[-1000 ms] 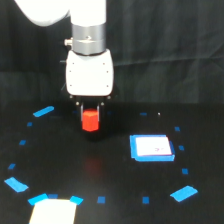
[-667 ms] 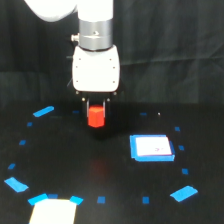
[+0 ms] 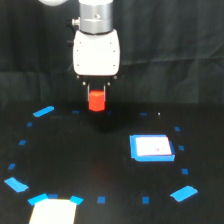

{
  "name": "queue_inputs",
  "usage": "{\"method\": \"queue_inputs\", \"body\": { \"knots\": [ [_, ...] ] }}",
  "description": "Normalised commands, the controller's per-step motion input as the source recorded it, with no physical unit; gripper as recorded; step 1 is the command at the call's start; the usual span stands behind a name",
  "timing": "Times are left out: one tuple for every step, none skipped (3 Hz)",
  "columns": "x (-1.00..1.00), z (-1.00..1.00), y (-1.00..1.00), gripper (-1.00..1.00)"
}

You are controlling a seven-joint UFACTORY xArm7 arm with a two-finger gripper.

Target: Pick up the red object from the table

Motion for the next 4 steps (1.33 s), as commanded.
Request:
{"method": "queue_inputs", "body": {
  "knots": [
    [0.74,1.0,-0.31,-1.0],
    [1.0,0.74,-0.34,-1.0],
    [0.47,0.15,0.02,-0.93],
    [-0.17,0.03,-0.09,-1.0]
  ]
}}
